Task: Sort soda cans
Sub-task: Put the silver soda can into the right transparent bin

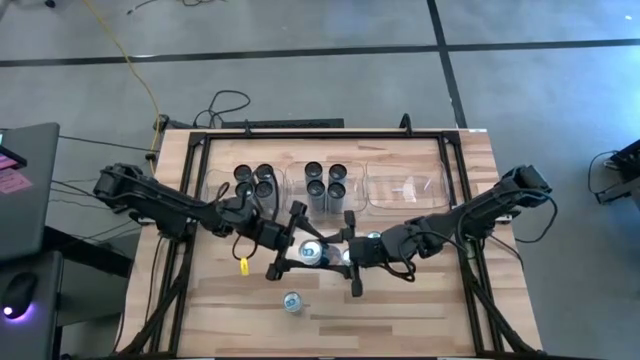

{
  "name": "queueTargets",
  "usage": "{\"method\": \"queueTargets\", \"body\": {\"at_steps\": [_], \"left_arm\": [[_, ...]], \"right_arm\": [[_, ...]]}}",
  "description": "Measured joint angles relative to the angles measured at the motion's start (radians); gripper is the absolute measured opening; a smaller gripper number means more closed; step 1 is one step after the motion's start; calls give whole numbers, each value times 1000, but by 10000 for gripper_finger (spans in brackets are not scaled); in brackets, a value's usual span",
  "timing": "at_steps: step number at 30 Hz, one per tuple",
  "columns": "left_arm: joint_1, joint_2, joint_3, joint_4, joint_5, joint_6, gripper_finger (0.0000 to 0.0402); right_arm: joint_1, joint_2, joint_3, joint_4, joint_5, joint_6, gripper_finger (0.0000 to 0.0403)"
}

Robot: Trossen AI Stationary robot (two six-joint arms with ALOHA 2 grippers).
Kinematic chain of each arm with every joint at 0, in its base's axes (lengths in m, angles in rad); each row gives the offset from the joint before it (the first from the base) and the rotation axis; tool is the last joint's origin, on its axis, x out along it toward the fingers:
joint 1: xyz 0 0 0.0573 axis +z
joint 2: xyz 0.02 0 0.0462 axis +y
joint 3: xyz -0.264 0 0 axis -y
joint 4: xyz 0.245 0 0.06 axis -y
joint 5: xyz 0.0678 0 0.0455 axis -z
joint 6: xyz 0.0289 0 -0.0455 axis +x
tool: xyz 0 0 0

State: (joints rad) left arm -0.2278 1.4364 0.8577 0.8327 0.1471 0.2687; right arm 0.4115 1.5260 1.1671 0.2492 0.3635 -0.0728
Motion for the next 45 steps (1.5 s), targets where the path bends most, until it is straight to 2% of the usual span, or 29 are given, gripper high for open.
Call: {"method": "queueTargets", "body": {"at_steps": [10,15,20,25,29,38,43,45], "left_arm": [[1,4,-1,29,10,9,223],[2,7,-2,6,1,-5,223],[7,2,-2,-45,-79,10,223],[15,3,0,-94,-92,-6,224],[16,2,0,-151,-112,-28,224],[70,0,-3,-258,-99,-174,225],[78,3,-3,-298,-98,-173,225],[79,3,-1,-290,-112,-177,225]], "right_arm": [[12,-1,1,-23,-1,39,213],[13,-18,4,-110,-3,139,251],[19,-89,0,-264,34,296,298],[22,-179,1,-400,42,414,310],[32,-200,0,-336,51,388,310],[17,-77,0,-205,115,196,310],[-6,-36,0,-189,182,178,311],[-20,-33,0,-172,174,177,311]]}}
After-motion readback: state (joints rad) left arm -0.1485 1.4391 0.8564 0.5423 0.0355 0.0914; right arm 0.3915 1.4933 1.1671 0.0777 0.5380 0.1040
